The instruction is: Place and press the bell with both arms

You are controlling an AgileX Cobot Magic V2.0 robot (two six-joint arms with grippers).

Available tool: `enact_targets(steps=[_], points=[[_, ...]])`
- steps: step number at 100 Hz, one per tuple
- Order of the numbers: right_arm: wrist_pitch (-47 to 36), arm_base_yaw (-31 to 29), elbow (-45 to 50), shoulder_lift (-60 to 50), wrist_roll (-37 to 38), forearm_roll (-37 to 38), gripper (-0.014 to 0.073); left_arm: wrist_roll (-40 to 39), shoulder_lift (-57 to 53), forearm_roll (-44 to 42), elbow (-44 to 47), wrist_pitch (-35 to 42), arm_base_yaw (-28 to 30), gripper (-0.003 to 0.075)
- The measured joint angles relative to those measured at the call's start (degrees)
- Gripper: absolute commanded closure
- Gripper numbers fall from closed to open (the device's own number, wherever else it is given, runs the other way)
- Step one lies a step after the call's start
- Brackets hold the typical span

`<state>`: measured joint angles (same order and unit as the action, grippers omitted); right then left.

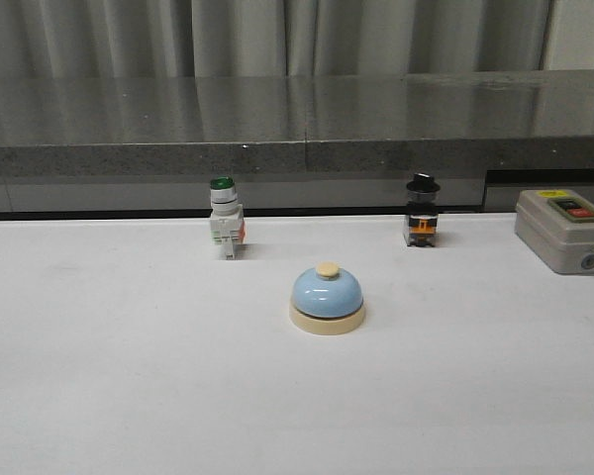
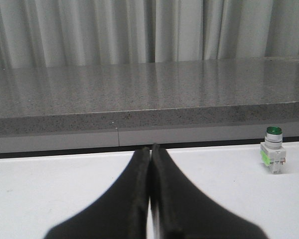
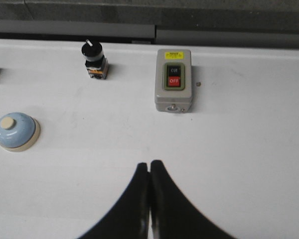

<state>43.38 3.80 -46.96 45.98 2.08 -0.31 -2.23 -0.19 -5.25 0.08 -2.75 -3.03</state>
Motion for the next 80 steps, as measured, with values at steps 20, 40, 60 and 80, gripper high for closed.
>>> enact_targets(steps=[20,40,60,80], points=[[0.0,0.5,-0.3,7.0,-0.1,-1.6,0.0654,0.0,0.0,0.0,0.0,0.0,0.0,0.0740],[0.0,5.6,-3.4,15.7,-0.9,-1.8,0.0654,0.0,0.0,0.0,0.0,0.0,0.0,0.0740],[-0.2,11.7,-9.6,27.2,-1.1,-1.9,0.0654,0.0,0.0,0.0,0.0,0.0,0.0,0.0740],[-0.7,17.7,-17.0,38.9,-1.1,-2.4,0.0654,0.0,0.0,0.0,0.0,0.0,0.0,0.0740]])
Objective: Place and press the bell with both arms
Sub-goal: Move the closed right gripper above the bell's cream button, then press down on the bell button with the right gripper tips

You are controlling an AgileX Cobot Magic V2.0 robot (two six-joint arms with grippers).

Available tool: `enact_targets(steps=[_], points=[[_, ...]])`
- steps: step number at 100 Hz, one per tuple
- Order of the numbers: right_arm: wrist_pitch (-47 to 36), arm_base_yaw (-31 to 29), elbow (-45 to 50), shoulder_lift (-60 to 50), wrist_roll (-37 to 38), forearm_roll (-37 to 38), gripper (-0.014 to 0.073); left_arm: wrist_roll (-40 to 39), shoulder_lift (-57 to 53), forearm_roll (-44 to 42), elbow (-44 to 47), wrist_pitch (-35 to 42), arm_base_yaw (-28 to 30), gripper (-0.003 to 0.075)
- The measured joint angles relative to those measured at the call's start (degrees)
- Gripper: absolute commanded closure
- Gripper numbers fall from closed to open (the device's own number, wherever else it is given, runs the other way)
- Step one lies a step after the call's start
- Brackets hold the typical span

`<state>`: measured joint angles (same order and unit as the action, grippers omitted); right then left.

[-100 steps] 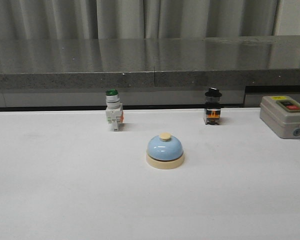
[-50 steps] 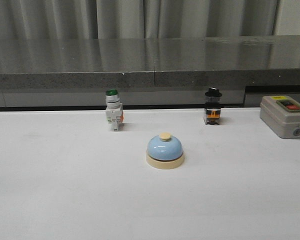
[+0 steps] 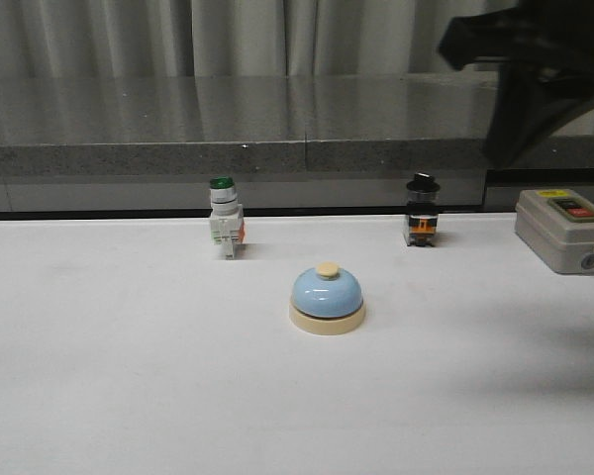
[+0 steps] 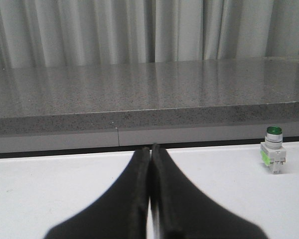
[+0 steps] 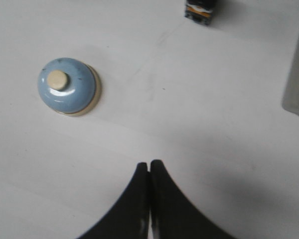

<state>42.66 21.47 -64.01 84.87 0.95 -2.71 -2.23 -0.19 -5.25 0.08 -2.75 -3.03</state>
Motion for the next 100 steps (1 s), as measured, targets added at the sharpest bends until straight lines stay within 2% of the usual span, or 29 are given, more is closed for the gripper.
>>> enact_targets(steps=[44,100], points=[[-0.1,8.5,-13.5,17.5,0.0,-0.4,0.0654,0.0,0.0,0.0,0.0,0.0,0.0,0.0739],[0.2,10.0,-17.8,25.6,-0.1,-1.2,0.0654,0.0,0.0,0.0,0.0,0.1,0.0,0.0740]])
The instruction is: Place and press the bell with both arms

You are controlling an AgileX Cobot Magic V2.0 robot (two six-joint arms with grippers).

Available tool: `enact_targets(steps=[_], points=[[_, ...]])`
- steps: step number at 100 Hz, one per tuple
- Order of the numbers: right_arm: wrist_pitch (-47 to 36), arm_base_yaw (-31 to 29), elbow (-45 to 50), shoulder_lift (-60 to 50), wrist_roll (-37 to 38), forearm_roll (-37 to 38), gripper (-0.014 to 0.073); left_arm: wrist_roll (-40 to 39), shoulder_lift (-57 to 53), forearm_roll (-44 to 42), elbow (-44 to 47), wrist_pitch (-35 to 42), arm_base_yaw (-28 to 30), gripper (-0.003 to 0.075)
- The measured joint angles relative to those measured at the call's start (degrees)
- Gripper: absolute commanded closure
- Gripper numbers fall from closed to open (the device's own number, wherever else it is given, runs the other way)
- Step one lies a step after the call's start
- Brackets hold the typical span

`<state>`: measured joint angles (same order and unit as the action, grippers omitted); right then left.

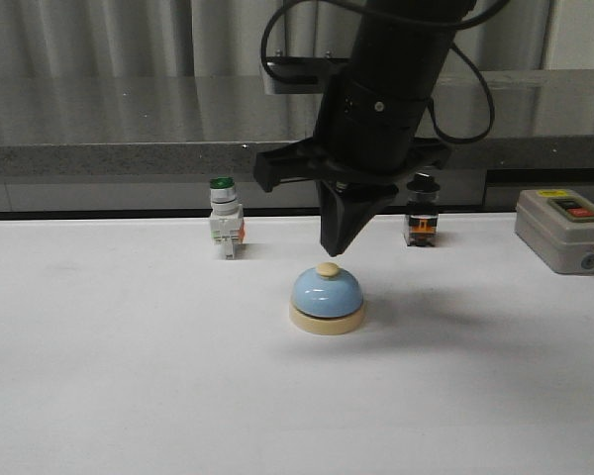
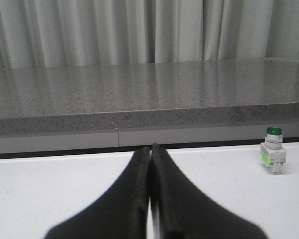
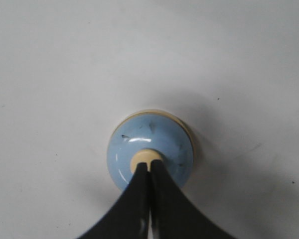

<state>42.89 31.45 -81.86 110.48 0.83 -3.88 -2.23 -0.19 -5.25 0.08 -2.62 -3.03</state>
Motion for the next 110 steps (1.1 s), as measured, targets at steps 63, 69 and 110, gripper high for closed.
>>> enact_targets(steps=[63,69,110], points=[[1.6,0.0,-0.5,-0.1,0.0,-0.2,0.0654,0.0,0.0,0.0,0.0,0.0,0.0,0.0740],[1.8,0.0,-0.5,-2.0,0.0,-0.2,0.0654,0.0,0.0,0.0,0.0,0.0,0.0,0.0740],[2.3,-7.0,5.2,-18.4,0.0,1.8,0.0654,0.0,0.0,0.0,0.0,0.0,0.0,0.0739]])
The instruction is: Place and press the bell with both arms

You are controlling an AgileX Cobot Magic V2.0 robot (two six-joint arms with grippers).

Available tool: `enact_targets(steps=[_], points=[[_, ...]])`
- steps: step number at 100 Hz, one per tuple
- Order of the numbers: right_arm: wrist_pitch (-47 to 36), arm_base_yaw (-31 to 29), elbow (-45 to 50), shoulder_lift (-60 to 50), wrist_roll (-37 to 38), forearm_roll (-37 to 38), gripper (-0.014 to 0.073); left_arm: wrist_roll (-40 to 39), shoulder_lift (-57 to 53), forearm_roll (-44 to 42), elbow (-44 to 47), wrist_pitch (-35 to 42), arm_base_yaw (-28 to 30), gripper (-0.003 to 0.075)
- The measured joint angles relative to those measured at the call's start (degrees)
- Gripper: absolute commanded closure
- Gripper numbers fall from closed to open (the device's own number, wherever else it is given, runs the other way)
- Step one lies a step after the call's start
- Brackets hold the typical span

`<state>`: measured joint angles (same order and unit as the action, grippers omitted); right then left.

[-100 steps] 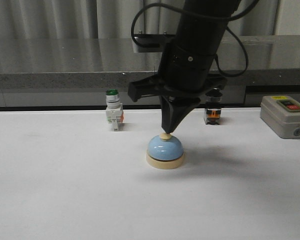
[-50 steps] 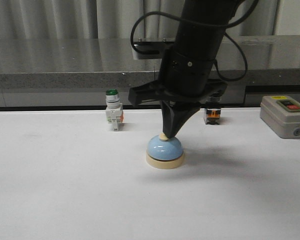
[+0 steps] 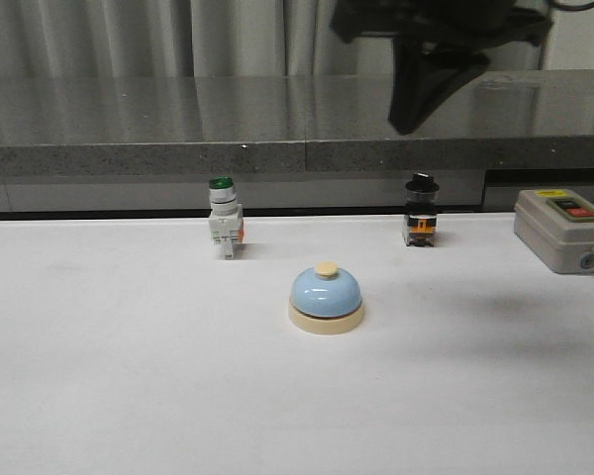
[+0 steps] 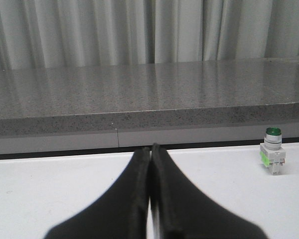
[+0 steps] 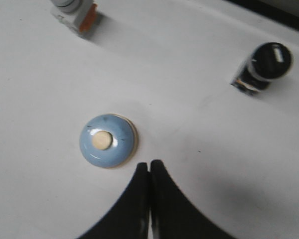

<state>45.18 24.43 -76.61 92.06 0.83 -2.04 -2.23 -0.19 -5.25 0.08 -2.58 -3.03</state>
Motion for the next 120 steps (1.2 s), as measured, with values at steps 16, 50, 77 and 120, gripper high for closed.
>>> enact_targets(steps=[16,50,77,120], points=[[-1.9,-5.1,7.6,-9.7,0.4,0.9,0.0654,0.0,0.0,0.0,0.0,0.1,0.0,0.0740],[-10.9,-15.3,27.1,-33.0,0.5,1.0,0.0654,0.0,0.0,0.0,0.0,0.1,0.0,0.0740],[-13.8,-19.5,38.6,-49.8,0.7,1.0,0.0654,0.0,0.0,0.0,0.0,0.1,0.0,0.0740],[-15.1,-19.6,45.5,-68.9,0.7,1.0,0.0654,0.0,0.0,0.0,0.0,0.1,0.0,0.0740]])
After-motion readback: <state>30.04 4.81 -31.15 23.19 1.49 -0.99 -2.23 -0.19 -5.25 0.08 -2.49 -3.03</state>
